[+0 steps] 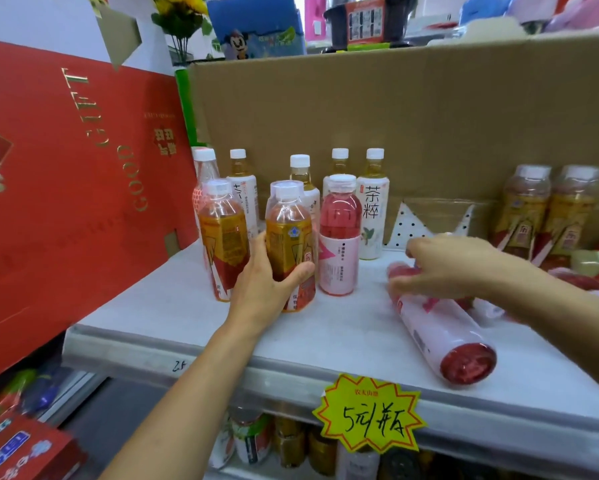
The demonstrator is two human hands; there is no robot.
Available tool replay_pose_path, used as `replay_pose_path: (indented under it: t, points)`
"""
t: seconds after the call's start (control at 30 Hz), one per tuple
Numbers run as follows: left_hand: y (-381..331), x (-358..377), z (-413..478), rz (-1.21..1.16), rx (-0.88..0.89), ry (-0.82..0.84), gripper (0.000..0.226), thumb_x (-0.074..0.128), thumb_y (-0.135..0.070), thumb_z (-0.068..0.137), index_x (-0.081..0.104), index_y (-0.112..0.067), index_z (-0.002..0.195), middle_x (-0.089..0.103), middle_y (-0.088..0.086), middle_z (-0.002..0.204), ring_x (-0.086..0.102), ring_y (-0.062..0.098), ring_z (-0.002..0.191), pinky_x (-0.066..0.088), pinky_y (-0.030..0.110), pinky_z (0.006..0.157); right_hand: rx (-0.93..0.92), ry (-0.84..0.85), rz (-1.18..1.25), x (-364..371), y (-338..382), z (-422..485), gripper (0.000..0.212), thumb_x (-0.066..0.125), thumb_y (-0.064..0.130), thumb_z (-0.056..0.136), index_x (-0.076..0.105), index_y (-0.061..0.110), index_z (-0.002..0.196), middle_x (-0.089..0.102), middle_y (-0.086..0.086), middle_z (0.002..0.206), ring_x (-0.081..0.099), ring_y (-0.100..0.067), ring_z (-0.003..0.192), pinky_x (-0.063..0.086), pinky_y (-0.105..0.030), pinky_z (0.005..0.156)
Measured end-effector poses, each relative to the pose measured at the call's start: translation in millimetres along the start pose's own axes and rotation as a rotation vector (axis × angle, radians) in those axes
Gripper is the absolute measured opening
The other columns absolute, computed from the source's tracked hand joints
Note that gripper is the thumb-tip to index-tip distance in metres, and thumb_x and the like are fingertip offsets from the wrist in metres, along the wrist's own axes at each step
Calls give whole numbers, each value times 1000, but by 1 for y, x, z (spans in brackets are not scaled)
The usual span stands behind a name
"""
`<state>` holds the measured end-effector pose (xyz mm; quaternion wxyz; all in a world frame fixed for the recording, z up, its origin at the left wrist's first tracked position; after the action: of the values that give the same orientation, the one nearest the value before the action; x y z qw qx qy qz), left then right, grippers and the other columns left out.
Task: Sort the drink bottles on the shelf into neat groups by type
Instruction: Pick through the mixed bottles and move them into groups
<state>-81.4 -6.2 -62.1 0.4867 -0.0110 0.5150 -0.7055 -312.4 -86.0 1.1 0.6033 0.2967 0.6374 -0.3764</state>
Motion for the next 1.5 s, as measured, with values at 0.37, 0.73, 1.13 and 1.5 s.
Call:
replay_pose_path:
  t: [0.37,0.73,1.13,1.5]
  points:
    - [4,1,1,-48,-26,42,82,70,-62,78,29,-34,144,56,-10,136,56,17,122,44,31,92,224,7,563,40,-22,-15,47,66,59,69,52,25,99,66,-2,90,66,-17,74,54,-32,65]
    - [-1,1,-3,-68,-25,48,74,70,-58,81,36,-29,139,59,-6,130,57,18,116,43,31,87,-107,-498,1324,11,41,-20,66,83,17,75,40,23,125,64,9,111,65,-1,99,52,-25,91]
    - [-71,-46,-77,-34,302,-245,55,68,-25,91,43,-17,139,45,-2,134,47,18,123,46,44,103,-110,-411,939,11,-38,-31,60,71,37,86,48,17,137,53,1,136,50,-12,126,39,-30,107]
    - [-207,202,-75,755,1092,302,60,84,-30,63,64,-15,117,63,5,122,55,28,118,47,40,97,72,-163,640,37,-177,18,32,59,34,95,65,3,103,69,-7,88,64,-21,77,54,-36,70]
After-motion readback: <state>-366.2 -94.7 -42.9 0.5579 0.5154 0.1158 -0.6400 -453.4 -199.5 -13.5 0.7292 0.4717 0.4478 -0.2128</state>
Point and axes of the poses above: each hand's wrist, its own z-axis towards the middle knuckle, its own x-axis out of the palm, y = z × x, the point moved 9 cm from there along z, towards the middle knuckle
